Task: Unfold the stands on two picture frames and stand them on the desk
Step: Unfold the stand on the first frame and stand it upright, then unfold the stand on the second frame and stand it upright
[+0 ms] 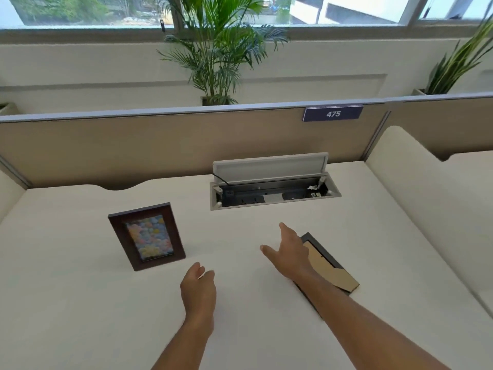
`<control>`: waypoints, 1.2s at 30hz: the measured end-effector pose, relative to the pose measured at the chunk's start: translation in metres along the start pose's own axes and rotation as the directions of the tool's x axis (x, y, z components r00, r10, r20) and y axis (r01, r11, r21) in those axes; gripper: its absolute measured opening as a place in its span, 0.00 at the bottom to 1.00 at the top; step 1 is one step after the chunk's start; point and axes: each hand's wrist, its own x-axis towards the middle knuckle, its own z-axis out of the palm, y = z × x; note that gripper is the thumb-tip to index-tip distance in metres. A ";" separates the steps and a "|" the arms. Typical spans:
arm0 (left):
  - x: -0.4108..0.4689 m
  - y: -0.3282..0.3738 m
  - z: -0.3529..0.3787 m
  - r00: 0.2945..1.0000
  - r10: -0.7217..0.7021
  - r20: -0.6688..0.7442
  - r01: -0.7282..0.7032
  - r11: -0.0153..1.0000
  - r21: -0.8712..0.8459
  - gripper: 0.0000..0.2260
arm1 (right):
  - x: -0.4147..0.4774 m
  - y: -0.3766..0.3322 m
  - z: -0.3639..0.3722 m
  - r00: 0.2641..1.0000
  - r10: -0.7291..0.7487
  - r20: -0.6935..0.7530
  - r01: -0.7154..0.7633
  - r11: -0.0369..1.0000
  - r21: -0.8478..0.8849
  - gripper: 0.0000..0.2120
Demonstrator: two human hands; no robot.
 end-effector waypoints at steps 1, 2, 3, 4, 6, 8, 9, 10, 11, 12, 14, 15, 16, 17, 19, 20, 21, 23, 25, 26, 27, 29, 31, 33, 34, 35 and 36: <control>-0.003 0.000 0.007 1.000 -0.007 0.019 0.007 1.000 0.005 0.25 | 0.001 0.011 -0.006 0.999 0.034 -0.014 -0.034 0.999 -0.004 0.44; -0.008 0.000 0.017 0.999 -0.015 0.044 0.014 1.000 0.012 0.26 | 0.001 0.023 -0.012 0.997 0.075 -0.037 -0.075 0.997 0.001 0.43; -0.013 -0.001 0.027 0.997 -0.023 0.070 0.022 1.000 0.012 0.26 | 0.001 0.034 -0.019 0.991 0.119 -0.065 -0.119 0.993 0.001 0.42; -0.019 -0.001 0.036 0.994 -0.038 0.101 0.037 0.999 0.016 0.26 | 0.001 0.045 -0.025 0.983 0.159 -0.093 -0.161 0.987 -0.011 0.39; -0.029 -0.005 0.056 0.980 -0.089 0.177 0.084 0.996 0.038 0.26 | -0.001 0.065 -0.037 0.969 0.218 -0.115 -0.227 0.971 -0.071 0.32; -0.038 -0.009 0.071 0.953 -0.157 0.259 0.141 0.987 0.081 0.22 | -0.003 0.082 -0.045 0.962 0.246 -0.114 -0.261 0.954 -0.144 0.26; -0.043 -0.011 0.078 0.935 -0.188 0.301 0.165 0.981 0.100 0.17 | -0.004 0.090 -0.050 0.958 0.260 -0.122 -0.279 0.944 -0.176 0.24; -0.047 -0.015 0.084 0.912 -0.222 0.344 0.189 0.974 0.128 0.10 | -0.005 0.097 -0.054 0.952 0.277 -0.131 -0.300 0.933 -0.201 0.23; -0.052 -0.016 0.089 0.892 -0.253 0.375 0.212 0.966 0.148 0.07 | -0.006 0.103 -0.057 0.945 0.297 -0.138 -0.322 0.920 -0.223 0.22; -0.056 -0.018 0.094 0.874 -0.284 0.395 0.231 0.957 0.178 0.09 | -0.007 0.108 -0.059 0.937 0.321 -0.137 -0.346 0.907 -0.240 0.21; -0.064 -0.022 0.101 0.856 -0.302 0.420 0.219 0.947 0.235 0.08 | -0.010 0.115 -0.060 0.922 0.368 -0.116 -0.386 0.885 -0.259 0.20; -0.070 -0.021 0.104 0.849 -0.310 0.428 0.221 0.944 0.246 0.05 | -0.012 0.118 -0.059 0.916 0.387 -0.102 -0.400 0.879 -0.261 0.19; -0.074 -0.020 0.106 0.842 -0.320 0.435 0.221 0.939 0.262 0.06 | -0.014 0.119 -0.058 0.912 0.400 -0.092 -0.409 0.875 -0.260 0.17; -0.077 -0.019 0.108 0.840 -0.317 0.441 0.209 0.938 0.276 0.07 | -0.015 0.120 -0.056 0.911 0.403 -0.088 -0.412 0.874 -0.258 0.16; -0.080 -0.017 0.110 0.845 -0.289 0.449 0.161 0.940 0.302 0.05 | -0.019 0.121 -0.051 0.916 0.391 -0.090 -0.401 0.883 -0.244 0.14; -0.079 -0.018 0.110 0.845 -0.281 0.454 0.139 0.937 0.321 0.07 | -0.022 0.121 -0.049 0.921 0.379 -0.092 -0.390 0.892 -0.228 0.14; -0.079 -0.020 0.110 0.847 -0.261 0.464 0.106 0.937 0.333 0.08 | -0.025 0.121 -0.046 0.927 0.364 -0.090 -0.375 0.905 -0.202 0.14; -0.077 -0.022 0.106 0.851 -0.219 0.476 0.051 0.938 0.342 0.07 | -0.032 0.118 -0.039 0.943 0.325 -0.072 -0.332 0.934 -0.134 0.16; -0.072 -0.026 0.100 0.860 -0.177 0.478 0.008 0.942 0.334 0.08 | -0.041 0.113 -0.030 0.958 0.281 -0.056 -0.285 0.956 -0.074 0.22; -0.069 -0.027 0.096 0.866 -0.156 0.474 -0.006 0.947 0.322 0.10 | -0.047 0.108 -0.027 0.963 0.263 -0.052 -0.265 0.963 -0.047 0.25; -0.067 -0.028 0.091 0.874 -0.136 0.467 -0.014 0.953 0.304 0.12 | -0.054 0.104 -0.023 0.969 0.241 -0.048 -0.242 0.970 -0.026 0.28; -0.064 -0.027 0.083 0.889 -0.113 0.444 -0.016 0.961 0.276 0.14 | -0.065 0.097 -0.015 0.984 0.175 -0.020 -0.176 0.983 -0.055 0.31; -0.063 -0.028 0.076 0.903 -0.096 0.419 -0.015 0.967 0.253 0.13 | -0.073 0.092 -0.006 0.992 0.121 0.028 -0.115 0.980 -0.161 0.30; -0.060 -0.028 0.069 0.914 -0.096 0.393 0.004 0.974 0.228 0.12 | -0.078 0.087 0.004 0.993 0.107 0.047 -0.094 0.971 -0.220 0.30; -0.060 -0.029 0.067 0.916 -0.104 0.387 0.020 0.977 0.214 0.14 | -0.079 0.085 0.007 0.993 0.110 0.039 -0.099 0.970 -0.222 0.30; -0.060 -0.029 0.063 0.919 -0.111 0.379 0.034 0.978 0.204 0.19 | -0.080 0.082 0.010 0.993 0.115 0.028 -0.106 0.971 -0.213 0.28; -0.059 -0.030 0.061 0.921 -0.118 0.370 0.043 0.978 0.205 0.24 | -0.080 0.080 0.011 0.992 0.123 0.022 -0.116 0.973 -0.199 0.27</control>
